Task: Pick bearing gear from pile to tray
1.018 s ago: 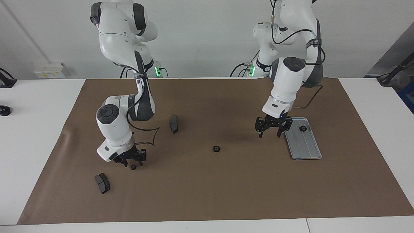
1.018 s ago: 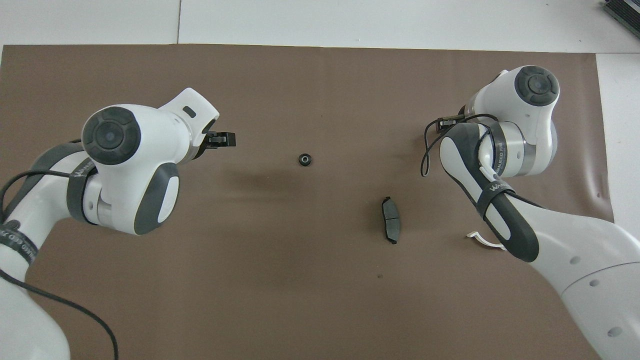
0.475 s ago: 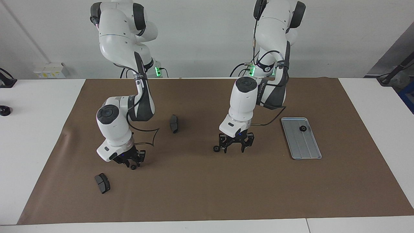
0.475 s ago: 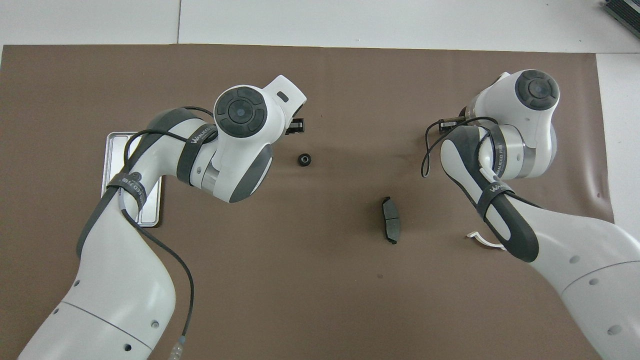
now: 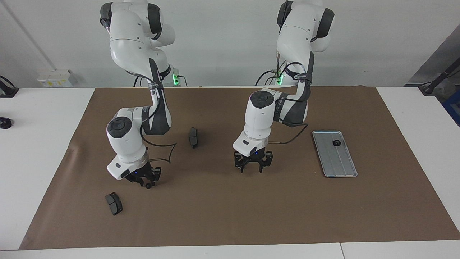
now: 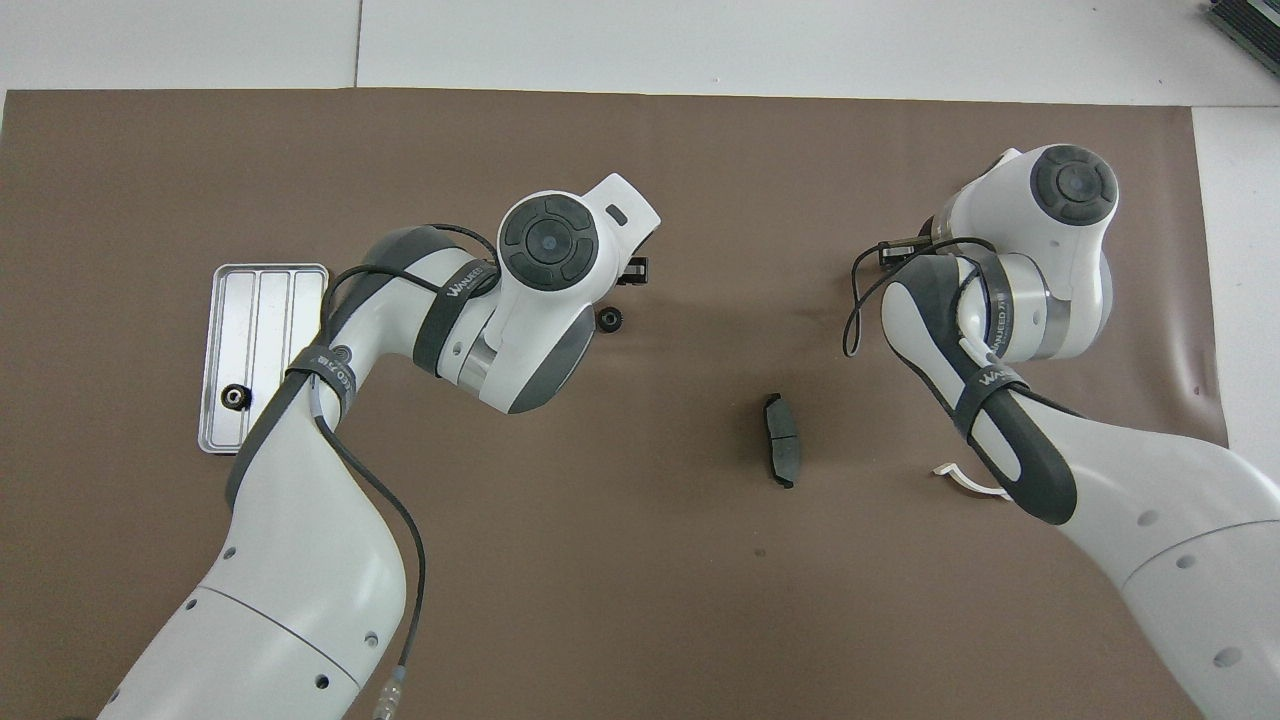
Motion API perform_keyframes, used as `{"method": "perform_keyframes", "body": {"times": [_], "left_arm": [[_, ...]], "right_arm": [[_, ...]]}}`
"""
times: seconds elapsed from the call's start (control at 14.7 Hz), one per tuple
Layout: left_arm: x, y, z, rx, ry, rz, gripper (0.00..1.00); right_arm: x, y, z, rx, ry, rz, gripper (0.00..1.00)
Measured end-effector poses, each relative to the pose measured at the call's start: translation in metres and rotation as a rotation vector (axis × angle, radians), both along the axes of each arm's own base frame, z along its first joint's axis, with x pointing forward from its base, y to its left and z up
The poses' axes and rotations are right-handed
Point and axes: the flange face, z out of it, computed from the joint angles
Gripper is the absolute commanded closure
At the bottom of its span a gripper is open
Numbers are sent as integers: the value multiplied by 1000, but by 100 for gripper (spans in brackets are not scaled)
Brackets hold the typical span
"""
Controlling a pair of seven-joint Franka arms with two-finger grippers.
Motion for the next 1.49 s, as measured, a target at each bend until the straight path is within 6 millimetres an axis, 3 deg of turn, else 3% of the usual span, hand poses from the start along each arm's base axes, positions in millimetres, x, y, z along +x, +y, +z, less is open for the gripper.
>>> {"method": "perform_keyframes", "body": {"times": [0.07,0.2,0.27,0.61,0.81,0.95,1.15,1.36,1.49], "left_arm": [[-4,-2,-7,0,1,-6,23],[-12,-5,-20,-5,-1,-17,24],[-15,-5,-25,-5,0,-20,24],[-28,-9,-36,-8,5,-31,25],[-35,-7,-40,-9,14,-28,30],[-37,-7,-40,-8,17,-26,37],[-37,-7,-39,-25,22,-13,39],[-37,-8,-38,-34,14,-10,39],[-36,-8,-37,-43,3,-10,38]], "right_arm": [[0,0,0,0,-3,0,68],[0,0,-1,0,-7,0,95],[0,-1,-1,0,-8,-2,100],[0,-6,-1,1,-8,-9,100],[2,2,7,15,-22,-50,100],[1,16,24,30,-33,-90,100],[-4,40,51,47,-40,-113,100],[-6,48,57,55,-43,-122,100],[-10,70,57,69,-38,-142,100]]}}
